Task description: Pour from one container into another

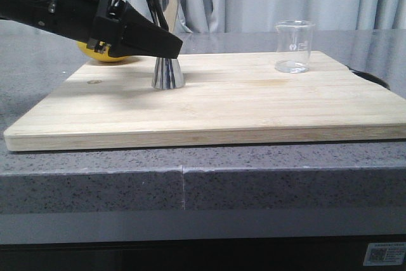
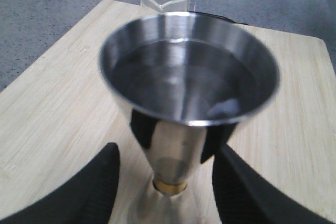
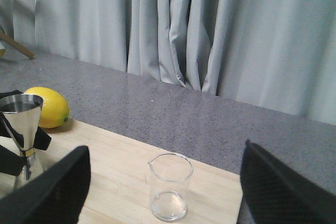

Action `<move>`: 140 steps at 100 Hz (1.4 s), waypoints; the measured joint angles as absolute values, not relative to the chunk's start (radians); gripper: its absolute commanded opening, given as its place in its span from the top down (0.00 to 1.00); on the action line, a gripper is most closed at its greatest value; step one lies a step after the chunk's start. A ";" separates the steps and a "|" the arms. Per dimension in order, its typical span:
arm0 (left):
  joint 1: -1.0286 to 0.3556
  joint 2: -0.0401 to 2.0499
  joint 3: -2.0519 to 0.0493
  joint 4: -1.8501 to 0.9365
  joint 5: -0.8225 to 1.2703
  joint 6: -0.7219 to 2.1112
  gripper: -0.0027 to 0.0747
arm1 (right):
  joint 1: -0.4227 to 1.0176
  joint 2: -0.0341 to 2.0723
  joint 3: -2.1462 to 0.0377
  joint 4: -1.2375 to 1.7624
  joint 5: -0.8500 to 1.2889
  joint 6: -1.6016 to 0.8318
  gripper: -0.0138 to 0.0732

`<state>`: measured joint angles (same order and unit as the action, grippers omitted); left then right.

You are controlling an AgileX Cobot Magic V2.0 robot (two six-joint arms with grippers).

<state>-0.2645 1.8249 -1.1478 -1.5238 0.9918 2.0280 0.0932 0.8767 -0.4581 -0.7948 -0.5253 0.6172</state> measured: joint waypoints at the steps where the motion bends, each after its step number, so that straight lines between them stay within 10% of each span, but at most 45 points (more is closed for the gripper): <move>1: -0.264 1.825 -1.148 -1.524 0.992 2.028 0.41 | 0.093 0.877 -0.458 -0.795 -0.525 0.617 0.23; 140: -0.153 1.805 -1.148 -1.425 1.127 1.899 0.38 | 0.093 0.877 -0.458 -0.795 -0.515 0.622 0.23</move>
